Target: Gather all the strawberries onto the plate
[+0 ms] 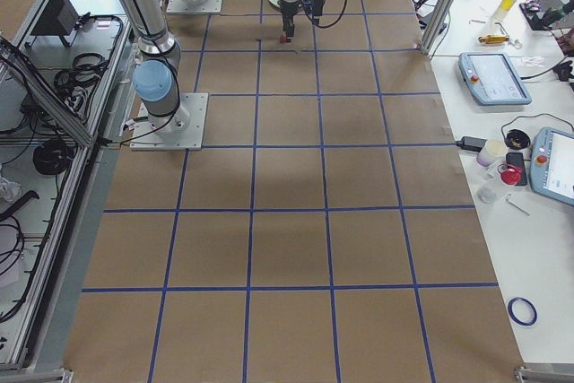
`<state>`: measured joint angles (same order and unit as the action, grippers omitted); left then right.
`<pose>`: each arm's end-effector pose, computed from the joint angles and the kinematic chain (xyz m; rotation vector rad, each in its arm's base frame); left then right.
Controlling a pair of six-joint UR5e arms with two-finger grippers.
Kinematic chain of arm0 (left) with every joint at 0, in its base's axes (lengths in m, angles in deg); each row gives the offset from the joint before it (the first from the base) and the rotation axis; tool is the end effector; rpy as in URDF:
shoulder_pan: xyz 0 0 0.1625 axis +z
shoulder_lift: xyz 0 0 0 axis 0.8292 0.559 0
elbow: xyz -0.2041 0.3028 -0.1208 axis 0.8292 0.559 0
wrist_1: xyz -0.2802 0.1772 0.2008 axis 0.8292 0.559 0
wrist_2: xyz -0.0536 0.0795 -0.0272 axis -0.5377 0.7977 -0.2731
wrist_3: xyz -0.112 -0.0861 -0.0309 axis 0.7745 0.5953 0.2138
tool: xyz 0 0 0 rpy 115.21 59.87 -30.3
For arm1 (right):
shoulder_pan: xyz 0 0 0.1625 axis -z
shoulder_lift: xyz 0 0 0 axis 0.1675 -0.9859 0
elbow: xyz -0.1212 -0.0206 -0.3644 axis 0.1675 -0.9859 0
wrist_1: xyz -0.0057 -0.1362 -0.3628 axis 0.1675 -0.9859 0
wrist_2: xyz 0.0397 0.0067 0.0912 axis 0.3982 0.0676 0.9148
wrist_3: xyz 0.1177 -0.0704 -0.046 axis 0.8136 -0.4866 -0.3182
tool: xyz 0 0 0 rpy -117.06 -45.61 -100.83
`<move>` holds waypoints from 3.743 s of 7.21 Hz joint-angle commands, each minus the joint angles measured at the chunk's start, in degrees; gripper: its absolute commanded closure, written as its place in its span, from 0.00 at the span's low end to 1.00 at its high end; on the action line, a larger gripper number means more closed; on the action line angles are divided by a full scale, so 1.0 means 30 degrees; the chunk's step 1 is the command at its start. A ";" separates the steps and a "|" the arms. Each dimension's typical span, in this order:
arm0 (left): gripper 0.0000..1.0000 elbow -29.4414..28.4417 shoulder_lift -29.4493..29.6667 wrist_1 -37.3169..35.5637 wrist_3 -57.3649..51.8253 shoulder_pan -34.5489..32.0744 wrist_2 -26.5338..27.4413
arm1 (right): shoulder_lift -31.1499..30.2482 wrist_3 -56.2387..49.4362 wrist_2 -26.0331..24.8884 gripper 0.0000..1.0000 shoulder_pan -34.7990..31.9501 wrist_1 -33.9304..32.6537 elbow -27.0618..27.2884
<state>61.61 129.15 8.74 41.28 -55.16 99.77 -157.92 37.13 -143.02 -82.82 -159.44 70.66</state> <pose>-0.3077 -0.4040 0.1175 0.2375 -3.1091 -0.1257 0.1516 -0.4818 0.4137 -0.0263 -3.1237 0.0156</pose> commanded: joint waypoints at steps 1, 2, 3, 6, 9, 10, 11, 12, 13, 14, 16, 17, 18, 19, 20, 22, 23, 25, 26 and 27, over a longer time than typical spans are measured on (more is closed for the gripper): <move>0.49 -0.0037 0.0494 -0.0122 -0.0409 -0.0295 0.0029 | 0.0026 -0.0002 -0.0004 0.00 -0.0001 0.0001 0.0000; 0.66 -0.0038 0.0493 -0.0092 -0.0500 -0.0295 0.0290 | 0.0026 -0.0002 -0.0004 0.00 -0.0001 0.0001 0.0000; 0.87 -0.0067 0.0493 -0.0005 -0.0617 -0.0295 0.0495 | 0.0026 -0.0002 -0.0004 0.00 -0.0001 0.0001 0.0000; 1.00 -0.0125 -0.0614 0.1187 -0.3209 0.0547 0.1833 | 0.0026 -0.0002 -0.0004 0.00 -0.0001 0.0001 -0.0029; 1.00 0.0632 -0.2431 0.3128 -1.0232 0.6131 0.3104 | 0.0026 -0.0002 -0.0004 0.00 -0.0001 0.0001 -0.0029; 1.00 0.1042 -0.2755 0.3073 -1.2171 0.7542 0.3076 | 0.0026 -0.0002 -0.0004 0.00 -0.0001 0.0001 -0.0029; 0.95 0.1220 -0.2961 0.3072 -1.3177 0.8513 0.3075 | 0.0026 -0.0002 -0.0004 0.00 -0.0001 0.0001 -0.0029; 0.70 0.1280 -0.3080 0.3014 -1.3158 0.9248 0.3075 | 0.0026 -0.0002 -0.0004 0.00 -0.0001 0.0001 -0.0029; 0.08 0.1310 -0.3197 0.2897 -1.2925 0.9255 0.2959 | 0.0026 -0.0002 -0.0004 0.00 -0.0001 0.0001 -0.0029; 0.00 0.1165 -0.3459 0.2838 -1.2082 0.9023 0.2784 | 0.0026 -0.0002 -0.0004 0.00 -0.0001 0.0001 -0.0029; 0.00 0.0088 -0.4510 0.3185 -1.1107 0.8031 0.2840 | 0.0026 0.0027 0.0025 0.00 -0.0001 0.0001 -0.0029; 0.00 -0.1661 -0.5038 0.5132 -1.0962 0.7503 0.2812 | 0.0026 0.0027 0.0026 0.00 -0.0001 0.0001 -0.0029; 0.00 -0.4404 -0.5508 0.9560 -1.0902 0.7294 0.1739 | -0.0003 0.0027 0.0026 0.00 -0.0001 0.0030 -0.0029; 0.00 -0.6752 -0.5860 1.2592 -1.0931 0.7292 -0.0041 | -0.0032 0.0027 -0.0003 0.00 -0.0030 0.0030 -0.0029; 0.00 -0.7994 -0.6328 1.3290 -1.0989 0.7263 -0.0320 | -0.0033 -0.0002 -0.0004 0.00 -0.0030 -0.0028 0.0000; 0.00 -0.8068 -0.7556 1.3676 -1.1223 0.7263 -0.0294 | -0.0003 -0.0119 -0.0355 0.00 0.0057 -0.0175 -0.0174; 0.00 -0.7630 -0.7998 1.3648 -1.0992 0.7263 0.0228 | -0.0032 0.0113 0.0051 0.00 0.0203 -0.0117 -0.0407; 0.00 -0.7041 -0.8207 1.3443 -1.0872 0.7263 0.1374 | -0.0004 0.0292 0.0727 0.00 0.0292 -0.0030 -0.1021; 0.00 -0.7098 -0.8150 1.3327 -1.0843 0.7263 0.1376 | 0.0026 0.0291 0.0758 0.00 0.0408 -0.0057 -0.1112; 0.00 -0.7098 -0.8207 1.3355 -1.0843 0.7263 0.1231 | -0.0032 0.0436 0.0671 0.00 0.0613 -0.0058 -0.1142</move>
<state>40.26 104.66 48.88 8.70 -33.37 103.58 -157.93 38.12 -140.97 -81.58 -159.62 67.55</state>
